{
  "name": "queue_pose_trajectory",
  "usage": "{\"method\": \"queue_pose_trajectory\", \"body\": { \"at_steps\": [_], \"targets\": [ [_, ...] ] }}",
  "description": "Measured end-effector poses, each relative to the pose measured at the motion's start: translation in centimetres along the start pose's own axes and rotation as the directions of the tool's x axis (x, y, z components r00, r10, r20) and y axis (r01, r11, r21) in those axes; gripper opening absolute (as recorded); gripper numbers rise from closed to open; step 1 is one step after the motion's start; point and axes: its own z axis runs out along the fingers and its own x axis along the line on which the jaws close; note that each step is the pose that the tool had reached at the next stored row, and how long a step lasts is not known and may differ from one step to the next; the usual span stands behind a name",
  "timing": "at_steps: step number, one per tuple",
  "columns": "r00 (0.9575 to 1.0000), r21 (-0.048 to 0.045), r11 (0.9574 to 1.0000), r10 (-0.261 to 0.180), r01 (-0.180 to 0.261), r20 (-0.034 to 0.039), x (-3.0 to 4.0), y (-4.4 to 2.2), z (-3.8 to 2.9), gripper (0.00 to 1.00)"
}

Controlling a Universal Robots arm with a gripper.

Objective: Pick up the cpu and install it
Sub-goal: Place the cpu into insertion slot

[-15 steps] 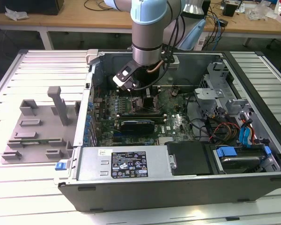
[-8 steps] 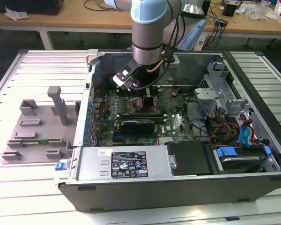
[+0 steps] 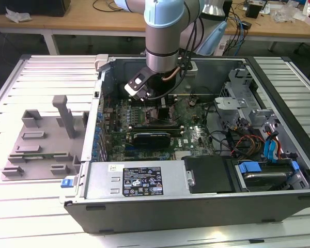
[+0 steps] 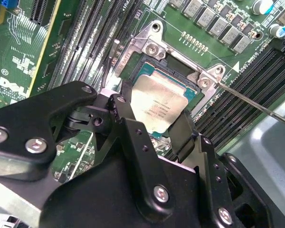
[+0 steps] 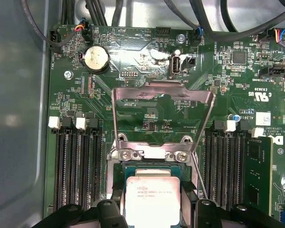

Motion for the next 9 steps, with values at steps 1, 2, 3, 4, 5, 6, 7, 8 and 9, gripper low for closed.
{"method": "queue_pose_trajectory", "body": {
  "at_steps": [1,2,3,4,5,6,7,8,9],
  "targets": [
    [1.0,0.0,1.0,0.0,0.0,-0.0001,0.0,0.0,0.0,0.55],
    [1.0,0.0,1.0,0.0,0.0,-0.0001,0.0,0.0,0.0,0.55],
    [1.0,-0.0001,1.0,0.0,0.0,-0.0001,0.0,0.0,0.01,0.55],
    [1.0,0.0,1.0,0.0,0.0,-0.0001,0.0,0.0,0.01,0.55],
    [1.0,-0.0005,1.0,0.0,0.0,0.0002,0.0,0.0,0.03,0.55],
    [1.0,-0.0006,1.0,0.0,0.0,-0.0009,0.02,0.01,0.05,0.62],
    [1.0,-0.0004,1.0,0.0,0.0,-0.0007,0.01,0.01,0.04,0.62],
    [1.0,-0.0002,1.0,0.0,0.0,-0.0004,0.01,0.0,0.03,0.62],
    [1.0,-0.0002,1.0,0.0,0.0,-0.0005,0.01,0.0,0.03,0.62]
  ]
}}
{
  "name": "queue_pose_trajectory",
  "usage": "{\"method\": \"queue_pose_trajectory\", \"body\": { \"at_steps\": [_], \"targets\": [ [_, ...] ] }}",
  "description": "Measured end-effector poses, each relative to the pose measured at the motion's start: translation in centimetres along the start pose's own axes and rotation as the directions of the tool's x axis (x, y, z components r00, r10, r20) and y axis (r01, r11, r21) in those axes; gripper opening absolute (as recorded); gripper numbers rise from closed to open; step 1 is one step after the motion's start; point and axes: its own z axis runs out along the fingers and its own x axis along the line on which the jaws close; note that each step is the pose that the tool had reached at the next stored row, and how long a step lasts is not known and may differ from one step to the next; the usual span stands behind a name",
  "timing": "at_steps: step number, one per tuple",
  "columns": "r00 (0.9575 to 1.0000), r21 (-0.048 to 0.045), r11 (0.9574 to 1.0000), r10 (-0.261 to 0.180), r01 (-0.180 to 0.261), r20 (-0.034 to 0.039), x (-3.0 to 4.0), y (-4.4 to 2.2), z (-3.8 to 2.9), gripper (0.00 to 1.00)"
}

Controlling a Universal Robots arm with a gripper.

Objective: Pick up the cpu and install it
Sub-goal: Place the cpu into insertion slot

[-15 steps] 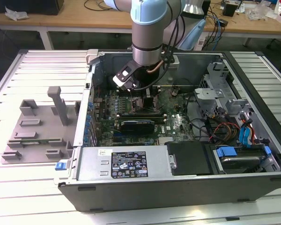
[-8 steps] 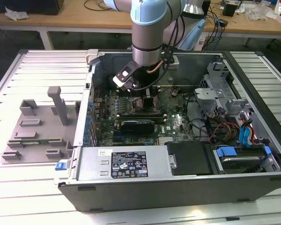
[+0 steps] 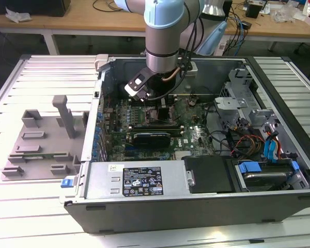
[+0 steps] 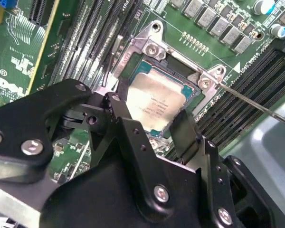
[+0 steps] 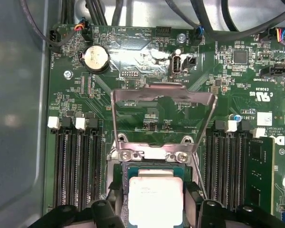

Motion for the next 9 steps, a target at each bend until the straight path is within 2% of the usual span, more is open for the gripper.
{"method": "queue_pose_trajectory", "body": {
  "at_steps": [2,5,9],
  "targets": [
    [1.0,-0.0003,1.0,0.0,0.0,-0.0097,0.0,0.0,-0.03,0.62],
    [0.9998,-0.0005,1.0,0.001,-0.001,-0.0191,0.01,0.01,-0.11,0.62],
    [0.9998,-0.0005,1.0,0.001,-0.001,-0.0205,0.01,0.01,-0.14,0.62]
  ]
}}
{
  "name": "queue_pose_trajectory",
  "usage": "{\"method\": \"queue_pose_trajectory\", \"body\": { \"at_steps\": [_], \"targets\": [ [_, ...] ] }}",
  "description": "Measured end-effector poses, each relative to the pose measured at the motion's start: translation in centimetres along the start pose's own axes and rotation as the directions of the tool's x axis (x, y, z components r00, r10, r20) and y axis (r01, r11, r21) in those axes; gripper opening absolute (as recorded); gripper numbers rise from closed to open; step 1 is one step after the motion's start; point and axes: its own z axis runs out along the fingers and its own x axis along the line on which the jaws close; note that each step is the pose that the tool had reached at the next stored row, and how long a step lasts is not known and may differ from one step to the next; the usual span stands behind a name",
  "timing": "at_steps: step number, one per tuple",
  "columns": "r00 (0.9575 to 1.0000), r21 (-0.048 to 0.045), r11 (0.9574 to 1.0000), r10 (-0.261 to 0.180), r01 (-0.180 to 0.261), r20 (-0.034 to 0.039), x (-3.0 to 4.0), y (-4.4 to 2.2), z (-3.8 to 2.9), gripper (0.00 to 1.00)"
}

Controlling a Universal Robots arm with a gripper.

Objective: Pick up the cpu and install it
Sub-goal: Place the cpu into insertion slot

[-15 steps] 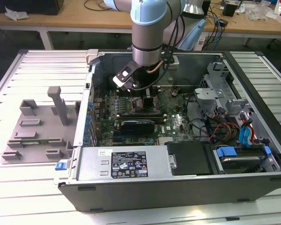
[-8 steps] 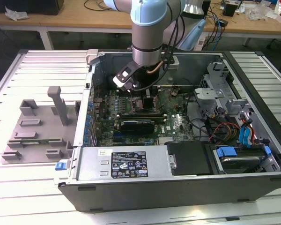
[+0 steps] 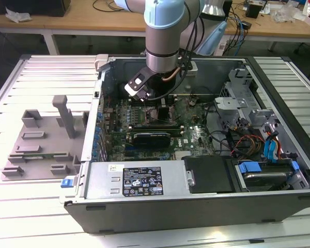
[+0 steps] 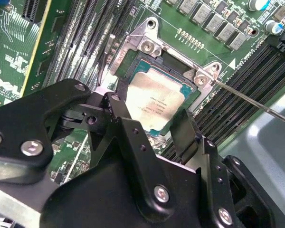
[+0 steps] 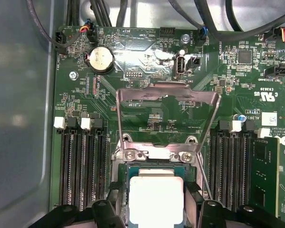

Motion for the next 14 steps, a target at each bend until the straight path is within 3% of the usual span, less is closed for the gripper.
{"method": "queue_pose_trajectory", "body": {
  "at_steps": [14],
  "targets": [
    [0.9996,-0.0001,0.9996,0.027,-0.027,0.0013,-0.01,0.0,0.01,0.62]
  ]
}}
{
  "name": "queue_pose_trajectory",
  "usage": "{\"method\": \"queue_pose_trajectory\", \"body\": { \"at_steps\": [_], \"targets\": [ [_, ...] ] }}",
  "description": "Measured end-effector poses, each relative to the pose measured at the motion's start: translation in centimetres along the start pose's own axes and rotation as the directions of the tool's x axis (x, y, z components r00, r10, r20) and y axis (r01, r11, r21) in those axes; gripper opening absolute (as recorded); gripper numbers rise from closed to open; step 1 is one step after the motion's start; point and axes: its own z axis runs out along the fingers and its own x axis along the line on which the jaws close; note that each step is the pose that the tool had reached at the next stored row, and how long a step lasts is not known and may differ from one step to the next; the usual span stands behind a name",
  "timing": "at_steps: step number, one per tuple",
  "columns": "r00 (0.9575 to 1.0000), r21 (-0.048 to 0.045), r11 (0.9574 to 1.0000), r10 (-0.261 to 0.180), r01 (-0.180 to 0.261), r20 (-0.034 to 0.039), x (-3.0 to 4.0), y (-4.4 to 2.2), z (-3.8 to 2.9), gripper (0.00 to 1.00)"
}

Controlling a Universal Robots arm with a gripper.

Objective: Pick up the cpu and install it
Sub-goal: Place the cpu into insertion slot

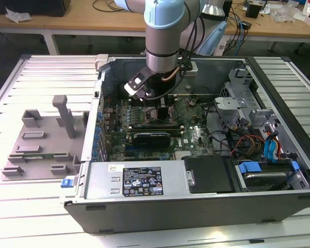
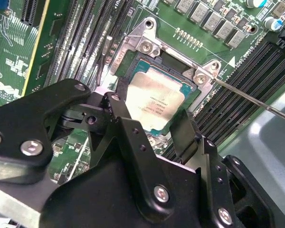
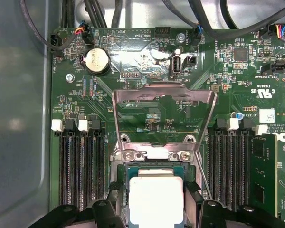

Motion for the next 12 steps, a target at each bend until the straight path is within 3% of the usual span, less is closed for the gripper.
{"method": "queue_pose_trajectory", "body": {
  "at_steps": [2,3,12],
  "targets": [
    [1.0,0.0,1.0,0.0,0.0,0.0,0.0,0.0,0.0,0.63],
    [1.0,0.0,1.0,0.0,0.0,-0.0001,0.0,0.0,0.0,0.69],
    [1.0,-0.0002,1.0,0.001,-0.001,-0.0002,0.01,0.04,-0.7,0.69]
  ]
}}
